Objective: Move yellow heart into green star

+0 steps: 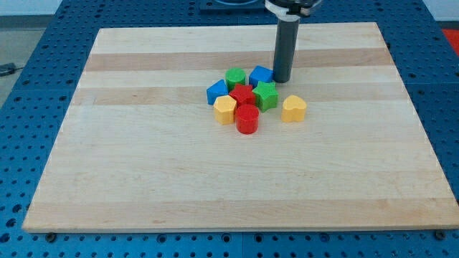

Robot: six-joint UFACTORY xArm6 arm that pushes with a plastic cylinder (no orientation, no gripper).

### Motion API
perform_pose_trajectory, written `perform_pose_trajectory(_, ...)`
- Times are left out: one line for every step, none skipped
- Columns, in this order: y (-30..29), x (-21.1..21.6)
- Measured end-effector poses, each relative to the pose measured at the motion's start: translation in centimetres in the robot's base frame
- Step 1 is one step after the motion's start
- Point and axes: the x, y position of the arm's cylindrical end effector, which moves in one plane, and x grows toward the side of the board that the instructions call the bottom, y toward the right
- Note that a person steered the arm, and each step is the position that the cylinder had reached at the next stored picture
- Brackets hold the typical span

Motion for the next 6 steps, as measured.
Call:
perform_pose_trajectory(1.9,0.0)
perform_pose_trajectory(7.4,2.9)
perform_pose_trajectory(8.8,7.7)
perform_pose_trajectory(6.6,8.9)
perform_pose_trajectory(3.4,8.9)
perform_pose_trajectory(3.3,8.5)
